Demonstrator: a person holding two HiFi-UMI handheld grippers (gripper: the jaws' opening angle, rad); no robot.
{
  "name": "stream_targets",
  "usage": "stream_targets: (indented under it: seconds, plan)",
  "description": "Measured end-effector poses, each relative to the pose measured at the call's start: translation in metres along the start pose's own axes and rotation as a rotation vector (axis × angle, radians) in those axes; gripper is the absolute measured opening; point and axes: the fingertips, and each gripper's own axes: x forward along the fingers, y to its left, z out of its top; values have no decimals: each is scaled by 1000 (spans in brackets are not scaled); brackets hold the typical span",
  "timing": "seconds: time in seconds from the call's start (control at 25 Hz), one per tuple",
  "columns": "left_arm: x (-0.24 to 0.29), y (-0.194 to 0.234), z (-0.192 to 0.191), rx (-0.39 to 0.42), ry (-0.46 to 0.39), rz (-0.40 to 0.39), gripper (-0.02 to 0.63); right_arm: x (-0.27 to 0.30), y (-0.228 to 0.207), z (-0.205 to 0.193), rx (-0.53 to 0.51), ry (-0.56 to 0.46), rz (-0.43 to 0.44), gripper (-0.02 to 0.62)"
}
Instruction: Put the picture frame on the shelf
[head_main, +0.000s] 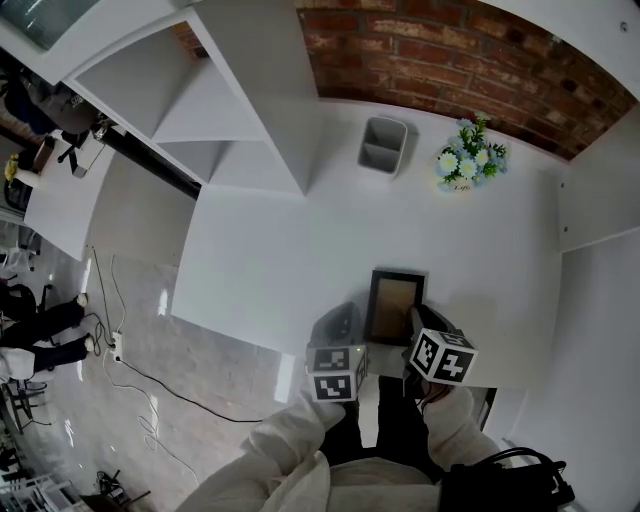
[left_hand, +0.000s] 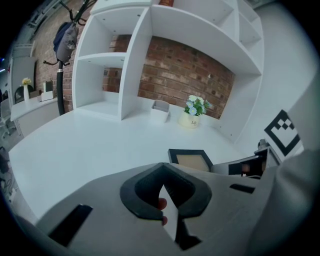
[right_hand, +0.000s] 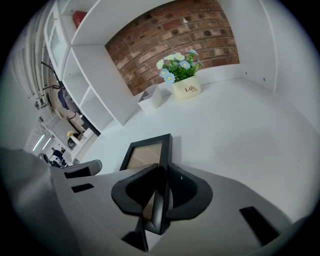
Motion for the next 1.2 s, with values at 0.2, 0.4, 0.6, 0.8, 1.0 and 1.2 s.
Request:
stream_targets:
  seconds: [0.2,0.4,0.6,0.8,1.0,1.2]
  plan:
    - [-9,5,6,6,-22,0,-2,-12,11,18,-21,-74,9,74]
    - [-23,-1,30,15,-80,-22,-2,-37,22,52,-51,-180,14,74]
    - [-45,-13,83,54,-201,-50,-2,-77,45,99,-94,-320,21,74]
    - [-76,-30,135,108,-323,-83,-2,-119,71,136,-134,-452,36,74]
    - [-105,-43,175,159,-417,-107,-2,-158,94,174,-182,-578,36,74]
    - [-129,-49,217,193,-513,-111,-2,-192,113,207,-213,-682,45,74]
